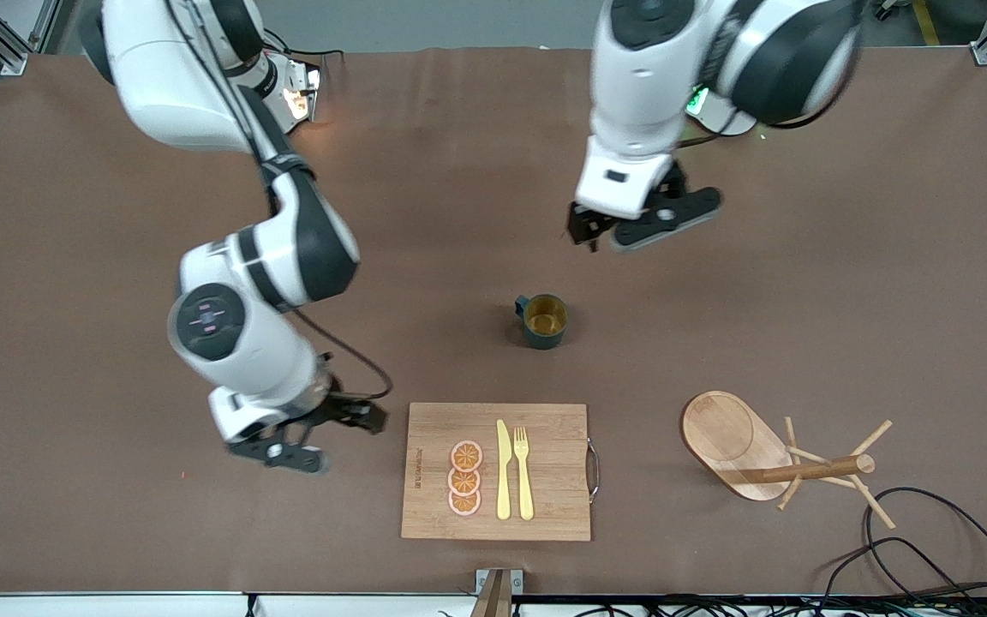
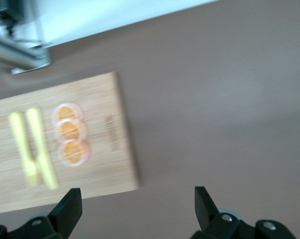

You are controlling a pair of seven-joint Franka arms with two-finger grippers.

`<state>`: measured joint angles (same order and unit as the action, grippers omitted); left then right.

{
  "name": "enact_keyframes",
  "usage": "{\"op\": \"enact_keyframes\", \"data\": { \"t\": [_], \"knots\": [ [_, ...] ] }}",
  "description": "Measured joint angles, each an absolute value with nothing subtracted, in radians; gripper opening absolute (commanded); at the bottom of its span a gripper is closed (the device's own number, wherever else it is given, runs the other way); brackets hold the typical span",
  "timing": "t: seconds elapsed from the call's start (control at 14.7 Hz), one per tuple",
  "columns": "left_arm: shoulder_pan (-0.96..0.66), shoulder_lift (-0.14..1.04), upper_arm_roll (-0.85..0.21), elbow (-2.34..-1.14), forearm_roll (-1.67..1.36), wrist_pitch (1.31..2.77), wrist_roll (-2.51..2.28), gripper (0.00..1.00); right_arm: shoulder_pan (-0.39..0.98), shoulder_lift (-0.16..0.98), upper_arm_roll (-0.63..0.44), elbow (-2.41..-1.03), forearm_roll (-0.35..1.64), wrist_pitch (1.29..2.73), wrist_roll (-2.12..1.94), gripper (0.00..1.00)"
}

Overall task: Pass cup and hang on rack
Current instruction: 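Set the mug down with the right gripper while the left gripper approaches, then lower the left gripper onto the mug handle and grasp it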

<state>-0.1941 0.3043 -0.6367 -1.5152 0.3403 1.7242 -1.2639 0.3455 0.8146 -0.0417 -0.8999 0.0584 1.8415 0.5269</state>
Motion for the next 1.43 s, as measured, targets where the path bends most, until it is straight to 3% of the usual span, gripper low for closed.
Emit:
{"op": "enact_keyframes", "data": {
  "t": [0.27,0.68,1.09,1.43],
  "knots": [
    [-0.353,0.473,-0.635,-1.435,0.519,1.746,-1.533,0.98,0.206,0.743,-0.045,-0.951,0.057,1.808,0.369,1.0],
    [-0.502,0.678,-0.626,-1.365,0.773,1.803,-1.868,0.96,0.094,0.515,-0.045,-1.184,0.056,1.803,0.215,1.0],
    [-0.755,0.755,-0.354,-1.357,0.805,1.872,-2.117,0.94,-0.006,0.307,-0.046,-1.367,0.056,1.771,0.025,1.0],
    [-0.787,0.815,-0.322,-1.356,0.806,1.872,-2.189,0.93,-0.024,0.126,-0.046,-1.425,0.056,1.61,0.012,1.0]
  ]
}}
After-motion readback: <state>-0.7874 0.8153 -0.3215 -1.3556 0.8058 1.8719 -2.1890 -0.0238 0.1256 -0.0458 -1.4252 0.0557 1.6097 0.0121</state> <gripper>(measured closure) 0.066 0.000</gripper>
